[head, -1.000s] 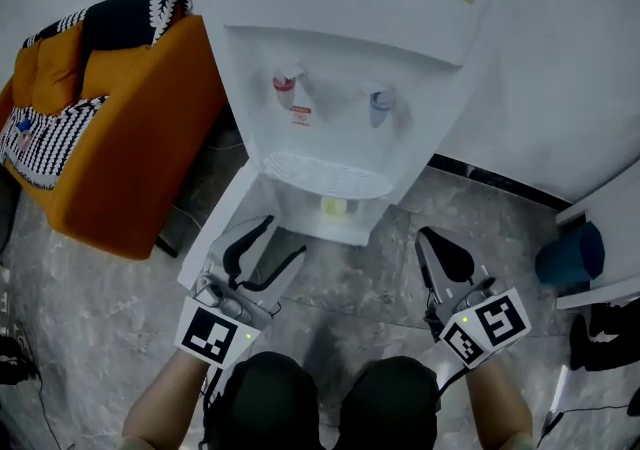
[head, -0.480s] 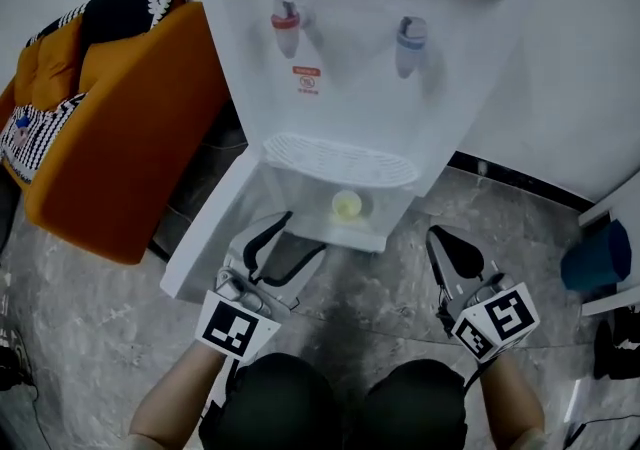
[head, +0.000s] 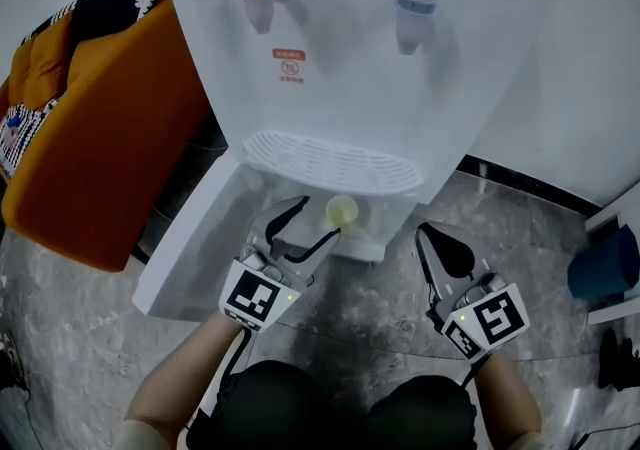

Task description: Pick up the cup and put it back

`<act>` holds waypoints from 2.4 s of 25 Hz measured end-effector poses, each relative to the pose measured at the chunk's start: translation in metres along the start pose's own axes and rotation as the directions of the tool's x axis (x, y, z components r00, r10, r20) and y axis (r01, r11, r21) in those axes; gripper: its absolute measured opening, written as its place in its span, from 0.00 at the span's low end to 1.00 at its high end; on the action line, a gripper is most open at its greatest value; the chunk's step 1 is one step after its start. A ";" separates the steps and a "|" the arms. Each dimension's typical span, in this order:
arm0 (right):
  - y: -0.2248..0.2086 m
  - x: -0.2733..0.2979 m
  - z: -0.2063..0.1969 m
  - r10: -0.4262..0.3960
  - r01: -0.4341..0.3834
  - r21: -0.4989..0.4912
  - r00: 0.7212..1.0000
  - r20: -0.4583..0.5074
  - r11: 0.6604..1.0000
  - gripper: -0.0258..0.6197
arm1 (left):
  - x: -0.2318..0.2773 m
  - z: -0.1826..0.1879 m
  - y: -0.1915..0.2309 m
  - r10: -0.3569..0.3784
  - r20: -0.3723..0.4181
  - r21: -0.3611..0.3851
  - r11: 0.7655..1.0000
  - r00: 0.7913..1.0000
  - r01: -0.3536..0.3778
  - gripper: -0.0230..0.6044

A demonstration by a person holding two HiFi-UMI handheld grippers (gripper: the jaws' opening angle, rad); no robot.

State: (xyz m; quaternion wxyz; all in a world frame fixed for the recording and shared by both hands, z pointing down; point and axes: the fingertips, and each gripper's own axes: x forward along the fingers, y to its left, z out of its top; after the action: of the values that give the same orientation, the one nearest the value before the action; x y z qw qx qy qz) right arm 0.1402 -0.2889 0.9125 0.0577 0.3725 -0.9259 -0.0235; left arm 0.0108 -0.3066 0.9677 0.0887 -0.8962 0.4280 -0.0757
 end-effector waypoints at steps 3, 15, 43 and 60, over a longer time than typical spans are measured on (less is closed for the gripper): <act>0.003 0.009 -0.015 0.023 -0.023 0.020 1.000 0.009 1.000 0.04 | 0.022 -0.024 0.000 -0.025 -0.022 0.024 0.999 0.999 0.026 0.49; 0.026 0.044 -0.076 0.073 -0.071 0.087 0.997 -0.021 0.994 0.04 | 0.074 -0.119 -0.012 -0.067 -0.146 -0.032 0.998 0.987 0.063 0.60; 0.037 0.061 -0.124 0.105 -0.096 0.089 0.988 -0.109 0.991 0.04 | 0.108 -0.197 -0.011 0.003 -0.263 -0.151 0.987 0.965 -0.044 0.57; 0.070 0.035 -0.004 0.177 -0.168 0.063 0.963 -0.203 0.984 0.04 | -0.020 -0.037 0.002 -0.029 -0.199 -0.164 0.986 0.980 -0.005 0.56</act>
State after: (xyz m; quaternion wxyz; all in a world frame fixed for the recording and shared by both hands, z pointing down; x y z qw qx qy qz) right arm 0.0675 -0.2622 0.9254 0.1477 0.2921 -0.9440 0.0417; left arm -0.0106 -0.2958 1.0019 -0.0293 -0.8909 0.4341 -0.1306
